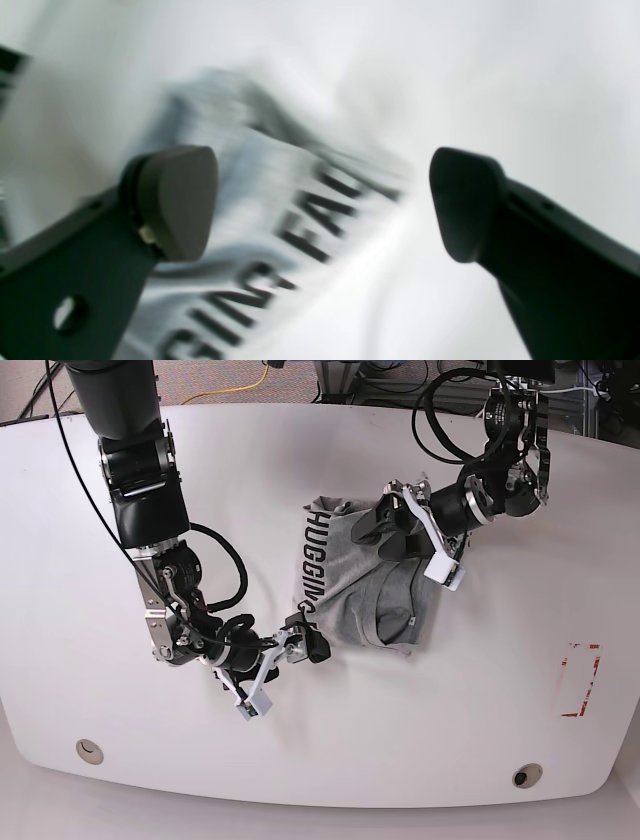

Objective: Layout the t-shirt on the table in an organized manner, then fold the t-shirt properly
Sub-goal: 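Regrasp the bundle edge with the left gripper and tuck it under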

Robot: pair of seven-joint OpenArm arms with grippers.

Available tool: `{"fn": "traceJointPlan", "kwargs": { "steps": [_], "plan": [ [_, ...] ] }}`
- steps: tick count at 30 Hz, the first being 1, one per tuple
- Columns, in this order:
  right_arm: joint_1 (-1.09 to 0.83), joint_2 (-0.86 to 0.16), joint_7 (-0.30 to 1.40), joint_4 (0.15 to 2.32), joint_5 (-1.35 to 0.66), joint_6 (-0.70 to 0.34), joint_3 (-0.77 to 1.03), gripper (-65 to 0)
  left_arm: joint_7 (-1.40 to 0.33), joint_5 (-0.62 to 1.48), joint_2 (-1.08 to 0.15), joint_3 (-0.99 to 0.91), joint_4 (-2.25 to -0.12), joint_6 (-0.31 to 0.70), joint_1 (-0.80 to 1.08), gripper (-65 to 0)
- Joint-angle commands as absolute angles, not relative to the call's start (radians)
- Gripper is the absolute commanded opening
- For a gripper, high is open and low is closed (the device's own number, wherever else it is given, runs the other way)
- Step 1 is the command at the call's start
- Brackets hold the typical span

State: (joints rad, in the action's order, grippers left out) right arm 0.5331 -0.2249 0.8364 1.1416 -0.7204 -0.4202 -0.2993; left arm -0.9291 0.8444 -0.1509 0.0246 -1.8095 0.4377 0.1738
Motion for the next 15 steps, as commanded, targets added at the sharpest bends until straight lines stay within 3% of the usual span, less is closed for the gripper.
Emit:
{"fn": "traceJointPlan", "kwargs": {
  "steps": [1,7,12,15],
  "plan": [
    [0.555,-0.217,0.774,1.106,-0.705,-0.456,-0.294,0.0,-0.905,0.812,-0.143,0.048,-1.827,0.444,0.159,-30.6],
    [0.507,-0.211,0.685,1.059,-0.596,-0.558,-0.294,-2.9,-0.905,0.717,-0.154,0.077,-1.825,0.447,0.162,-30.6],
    [0.456,-0.176,0.604,1.040,-0.493,-0.591,-0.294,-21.2,-0.905,0.702,-0.209,0.077,-1.796,0.449,0.157,-30.6],
    [0.433,-0.165,0.581,1.035,-0.437,-0.610,-0.294,-35.5,-0.905,0.699,-0.234,0.077,-1.744,0.449,0.153,-30.6]
  ]
}}
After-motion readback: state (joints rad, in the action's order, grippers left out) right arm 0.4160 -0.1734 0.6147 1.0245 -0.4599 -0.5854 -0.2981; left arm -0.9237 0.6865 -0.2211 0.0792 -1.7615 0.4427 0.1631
